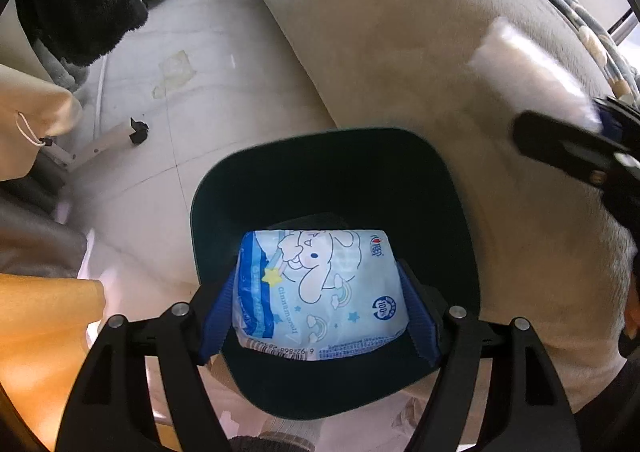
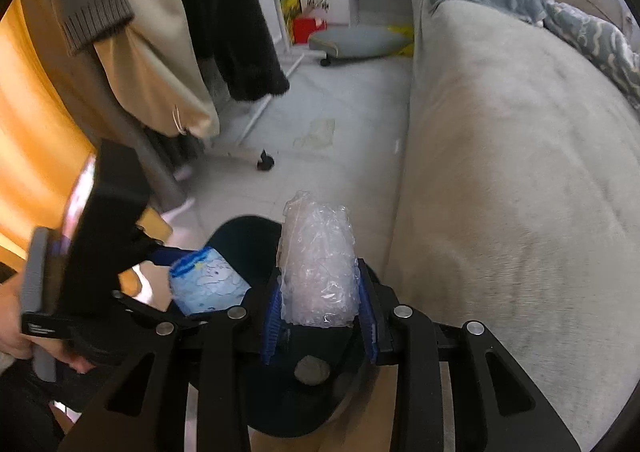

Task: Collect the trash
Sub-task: 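Carry the diaper pack and bubble wrap with both tools over the green bin, then open both tools to drop the diaper pack and bubble wrap into the bin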

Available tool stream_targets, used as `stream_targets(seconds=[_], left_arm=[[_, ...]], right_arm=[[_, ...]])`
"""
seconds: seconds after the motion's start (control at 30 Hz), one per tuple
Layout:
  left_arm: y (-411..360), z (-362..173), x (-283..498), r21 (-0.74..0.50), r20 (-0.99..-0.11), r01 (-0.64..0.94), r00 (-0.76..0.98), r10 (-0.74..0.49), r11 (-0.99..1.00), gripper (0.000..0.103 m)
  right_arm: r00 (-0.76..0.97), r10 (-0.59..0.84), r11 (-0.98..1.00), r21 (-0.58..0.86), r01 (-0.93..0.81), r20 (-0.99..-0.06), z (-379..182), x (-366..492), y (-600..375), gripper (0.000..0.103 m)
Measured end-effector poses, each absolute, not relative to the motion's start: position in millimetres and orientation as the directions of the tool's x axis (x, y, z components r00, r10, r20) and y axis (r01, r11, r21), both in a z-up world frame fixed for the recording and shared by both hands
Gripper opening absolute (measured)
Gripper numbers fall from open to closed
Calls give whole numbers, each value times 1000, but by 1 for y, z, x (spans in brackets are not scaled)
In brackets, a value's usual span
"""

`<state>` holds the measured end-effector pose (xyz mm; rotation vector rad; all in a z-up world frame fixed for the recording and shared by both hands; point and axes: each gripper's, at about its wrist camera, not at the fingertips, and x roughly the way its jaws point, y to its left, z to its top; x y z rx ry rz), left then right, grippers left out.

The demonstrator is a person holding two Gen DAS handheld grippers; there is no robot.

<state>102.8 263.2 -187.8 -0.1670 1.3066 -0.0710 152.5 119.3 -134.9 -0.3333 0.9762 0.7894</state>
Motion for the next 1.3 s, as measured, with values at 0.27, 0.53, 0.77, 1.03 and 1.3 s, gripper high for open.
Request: stream_targets(seconds=[0.27, 0.53, 0.77, 1.03, 1.3], left_arm=[[276, -191, 96, -183, -955, -52, 244, -166, 982, 86], [284, -176, 96, -184, -936, -52, 315, -158, 982, 88], [298, -148, 94, -178, -894, -65, 427, -134, 982, 88], [311, -112, 88, -187, -814, -72, 569, -114, 980, 83], [322, -74, 87, -236, -714, -67, 689, -126, 969, 74]], right_arm=[[272, 437, 688, 124, -715, -857, -151, 159, 131, 34], [215, 406, 689, 143, -710, -888, -176, 162, 143, 34], [177, 373, 707, 155, -690, -911, -198, 166, 146, 34], [130, 331, 692, 147, -706, -935, -218, 159, 159, 34], [97, 267, 672, 113, -732, -959, -243, 144, 168, 34]])
